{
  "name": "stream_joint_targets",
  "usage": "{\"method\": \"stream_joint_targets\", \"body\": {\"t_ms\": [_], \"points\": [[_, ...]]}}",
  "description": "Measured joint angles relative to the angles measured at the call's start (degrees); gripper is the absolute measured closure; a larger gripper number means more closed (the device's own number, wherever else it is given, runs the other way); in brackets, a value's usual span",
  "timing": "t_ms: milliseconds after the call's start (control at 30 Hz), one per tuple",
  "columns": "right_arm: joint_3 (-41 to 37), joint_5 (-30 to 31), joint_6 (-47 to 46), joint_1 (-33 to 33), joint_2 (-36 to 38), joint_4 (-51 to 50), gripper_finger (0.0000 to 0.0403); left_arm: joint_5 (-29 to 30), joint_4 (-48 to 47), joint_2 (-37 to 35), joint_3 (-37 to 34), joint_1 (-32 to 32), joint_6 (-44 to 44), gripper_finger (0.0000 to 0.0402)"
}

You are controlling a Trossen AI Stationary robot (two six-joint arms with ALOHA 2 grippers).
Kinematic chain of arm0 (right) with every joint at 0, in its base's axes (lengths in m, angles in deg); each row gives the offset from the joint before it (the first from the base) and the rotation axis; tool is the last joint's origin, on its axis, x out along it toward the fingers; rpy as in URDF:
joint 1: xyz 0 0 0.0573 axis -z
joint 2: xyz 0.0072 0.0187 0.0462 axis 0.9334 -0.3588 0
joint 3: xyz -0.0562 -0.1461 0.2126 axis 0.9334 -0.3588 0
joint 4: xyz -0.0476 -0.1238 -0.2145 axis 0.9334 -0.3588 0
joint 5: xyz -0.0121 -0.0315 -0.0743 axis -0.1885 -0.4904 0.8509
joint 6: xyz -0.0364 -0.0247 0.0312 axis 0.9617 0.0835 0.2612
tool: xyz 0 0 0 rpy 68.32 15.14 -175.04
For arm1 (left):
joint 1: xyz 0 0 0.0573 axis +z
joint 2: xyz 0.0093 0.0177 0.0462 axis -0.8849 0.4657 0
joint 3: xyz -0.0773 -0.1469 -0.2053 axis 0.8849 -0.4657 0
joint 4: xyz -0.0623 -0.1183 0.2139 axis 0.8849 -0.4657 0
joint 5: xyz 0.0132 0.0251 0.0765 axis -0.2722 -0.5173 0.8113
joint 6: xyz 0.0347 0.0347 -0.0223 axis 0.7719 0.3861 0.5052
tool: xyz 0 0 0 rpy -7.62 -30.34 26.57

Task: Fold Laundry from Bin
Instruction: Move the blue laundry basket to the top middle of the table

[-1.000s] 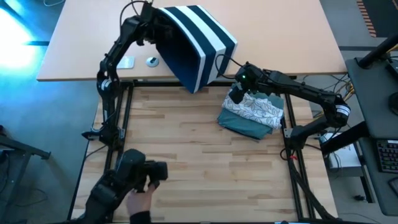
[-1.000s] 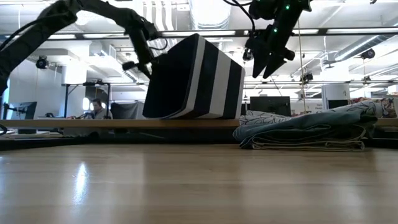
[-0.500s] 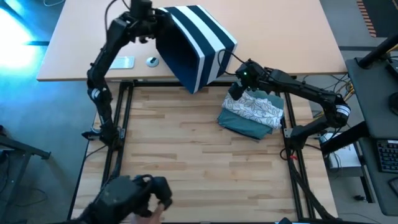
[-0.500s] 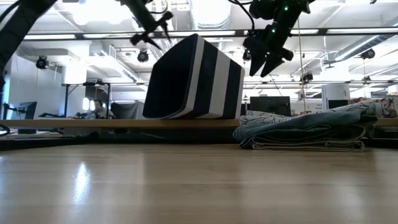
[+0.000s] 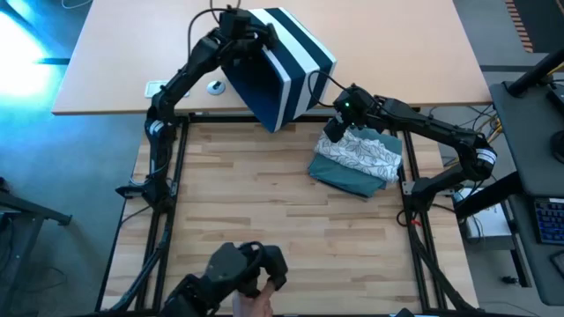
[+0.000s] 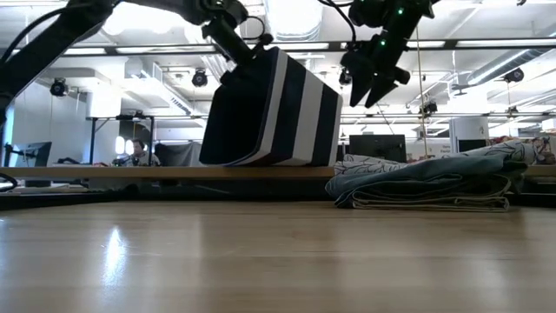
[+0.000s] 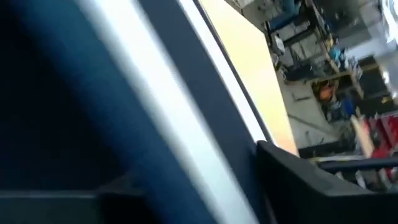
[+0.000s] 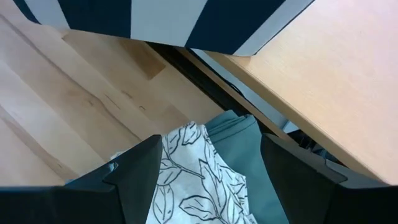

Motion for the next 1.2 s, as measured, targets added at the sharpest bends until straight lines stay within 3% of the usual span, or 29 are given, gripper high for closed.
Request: {"method": "stream_joint_targets", "body": {"t_ms": [67,167,233,367,500,633,767,900,1033,1200], "points": [[0.0,0.0,0.9,0.0,0.3,-0.3,0.0133,-0.1,-0.1,0.2,0.0,-0.6,3.0,0.0249],[0.0,0.0,2.9,0.0,1.1,-0.4,0.0133,-0.8,0.2,-0.9,0.0,-1.6,6.8,0.0348],[0.0,0.4,4.6,0.1,1.8,-0.4,0.0133,-1.8,-0.3,-2.0,0.5,-1.9,8.7,0.0383],[0.3,0.5,7.9,0.4,4.4,-0.5,0.0133,-6.7,-6.1,-7.1,0.4,-1.9,13.6,0.0395],[2.7,0.5,11.4,1.1,6.6,-0.5,0.0133,-7.4,-17.9,-13.5,0.3,-1.8,18.8,0.0400],[5.5,0.5,13.3,2.1,8.3,-0.2,0.0133,-2.9,-34.7,-20.2,0.3,-5.2,25.2,0.0401],[7.8,0.5,13.2,2.7,8.9,-0.1,0.0133,5.0,-49.6,-24.4,0.4,-13.6,26.0,0.0401],[9.6,0.4,11.5,2.6,8.9,-0.4,0.0133,6.5,-47.8,-27.2,-1.5,-25.4,23.9,0.0401],[11.3,-2.4,5.3,2.3,8.9,-4.1,0.0133,10.1,-47.7,-26.9,-4.6,-35.2,15.0,0.0401],[14.6,-10.4,-4.4,-1.6,9.6,-13.1,0.0133,13.8,-47.2,-24.9,-13.6,-38.0,12.9,0.0401]]}}
